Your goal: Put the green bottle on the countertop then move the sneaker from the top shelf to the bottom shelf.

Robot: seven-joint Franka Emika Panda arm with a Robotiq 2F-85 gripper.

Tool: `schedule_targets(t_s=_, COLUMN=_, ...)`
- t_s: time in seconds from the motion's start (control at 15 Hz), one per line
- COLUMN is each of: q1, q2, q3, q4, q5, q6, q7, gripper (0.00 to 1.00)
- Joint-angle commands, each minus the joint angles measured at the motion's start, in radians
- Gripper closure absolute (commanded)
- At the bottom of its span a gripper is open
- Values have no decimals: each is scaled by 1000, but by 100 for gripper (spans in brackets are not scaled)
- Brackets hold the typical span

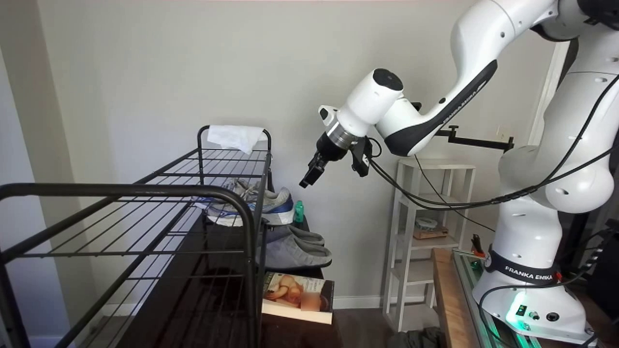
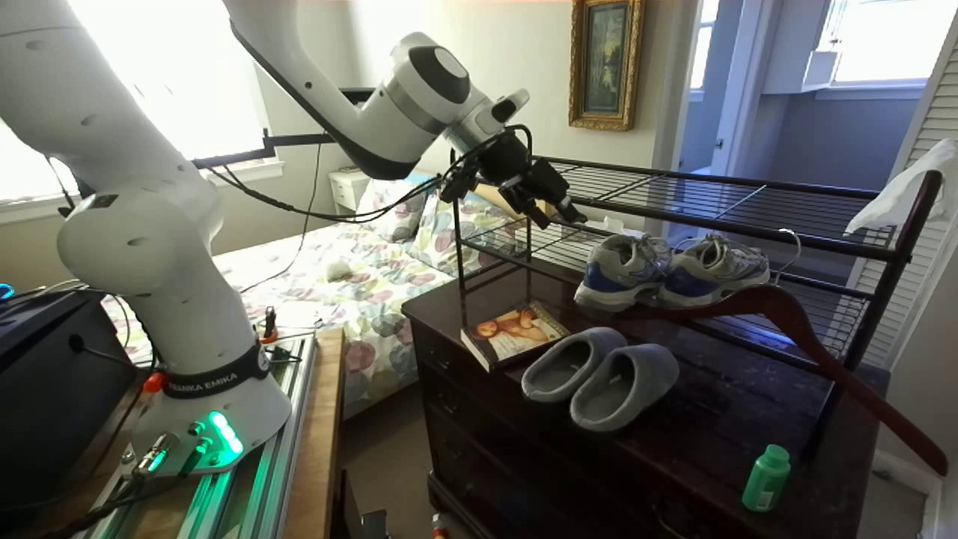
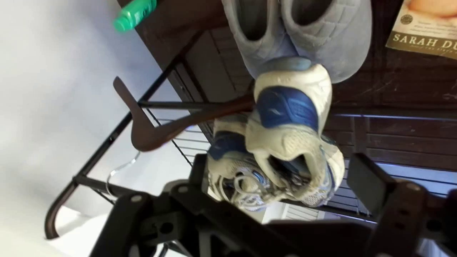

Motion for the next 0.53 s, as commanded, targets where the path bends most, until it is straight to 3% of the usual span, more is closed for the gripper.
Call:
schedule_targets(t_s=0.0, q1=74, q2=-64, q3=-229, q4=-119, q5=257, q6=69, q7=-277, gripper=0)
schedule_targets(t_s=0.2, q1=250, q2=-145, q3=-487, q4=-164, q5=489, q6=-35, q7=-506, gripper=0)
schedule_targets(t_s=0.27, q1=145, q2=-57, q3=-371, q4=-118, q5=367, q6=34, q7=-394, gripper=0)
schedule_targets(t_s=0.33, q1=35, q2=-50, q3=-274, q4=-141, q5=532, q6=51, q7=-532, gripper=0)
schedule_targets(t_s=0.47, q1=66, q2=-72, q3=-314, q4=-154, q5=575, q6=36, q7=-573, gripper=0)
